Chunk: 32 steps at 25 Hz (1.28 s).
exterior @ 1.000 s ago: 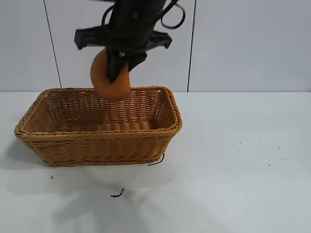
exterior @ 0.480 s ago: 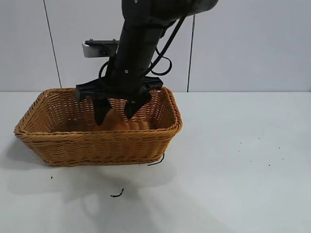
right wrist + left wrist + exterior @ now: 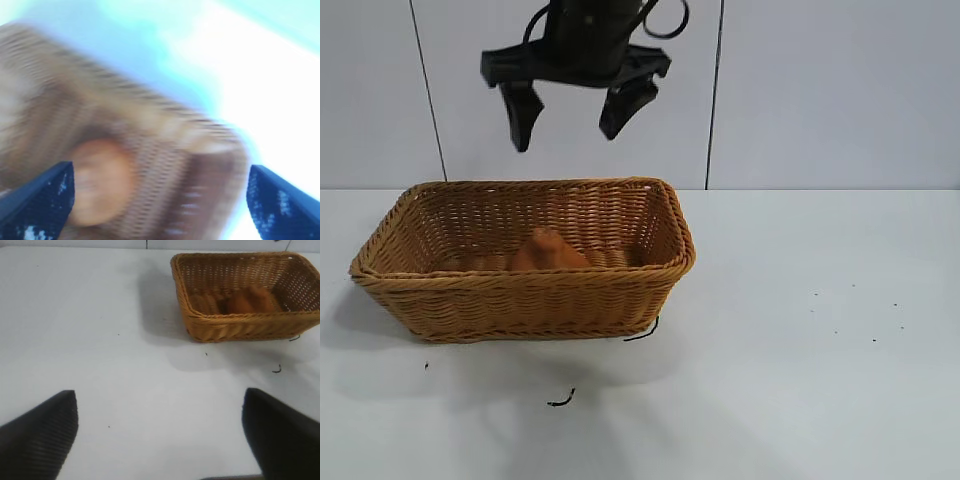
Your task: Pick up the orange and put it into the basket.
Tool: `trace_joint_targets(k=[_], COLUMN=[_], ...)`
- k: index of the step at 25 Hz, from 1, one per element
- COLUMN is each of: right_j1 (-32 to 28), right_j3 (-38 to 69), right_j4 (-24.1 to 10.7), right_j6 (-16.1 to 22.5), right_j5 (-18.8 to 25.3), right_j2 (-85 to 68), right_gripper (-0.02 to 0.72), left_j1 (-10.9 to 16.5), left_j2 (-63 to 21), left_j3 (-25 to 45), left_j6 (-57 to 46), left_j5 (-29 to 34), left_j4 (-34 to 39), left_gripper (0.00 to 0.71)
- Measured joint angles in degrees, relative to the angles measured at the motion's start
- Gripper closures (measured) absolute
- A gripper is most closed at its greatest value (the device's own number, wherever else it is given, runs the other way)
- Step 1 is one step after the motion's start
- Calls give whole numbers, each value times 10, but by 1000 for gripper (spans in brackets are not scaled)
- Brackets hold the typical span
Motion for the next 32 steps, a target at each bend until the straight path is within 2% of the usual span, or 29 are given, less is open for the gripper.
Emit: trace_joint_targets(k=[5, 9, 13, 21, 27, 32], right_j1=[-91, -141, -170, -185, -185, -185], right_j3=[0, 0, 0, 13, 169, 388], right_j4=[-4, -3, -1, 44, 25, 32], right_j6=[0, 0, -6, -17, -26, -35], right_j5=[12, 12, 12, 11, 10, 8], right_j2=[0, 0, 0, -8, -106, -244], right_gripper=[36, 36, 36, 36, 36, 36], left_j1=[0, 0, 0, 0, 0, 0], left_j2=[0, 0, 0, 0, 0, 0], left_j3=[0, 0, 0, 0, 0, 0], left_j6=[0, 0, 0, 0, 0, 0], left_j5=[0, 0, 0, 0, 0, 0], left_j4=[0, 0, 0, 0, 0, 0], left_gripper=[71, 71, 71, 71, 71, 71])
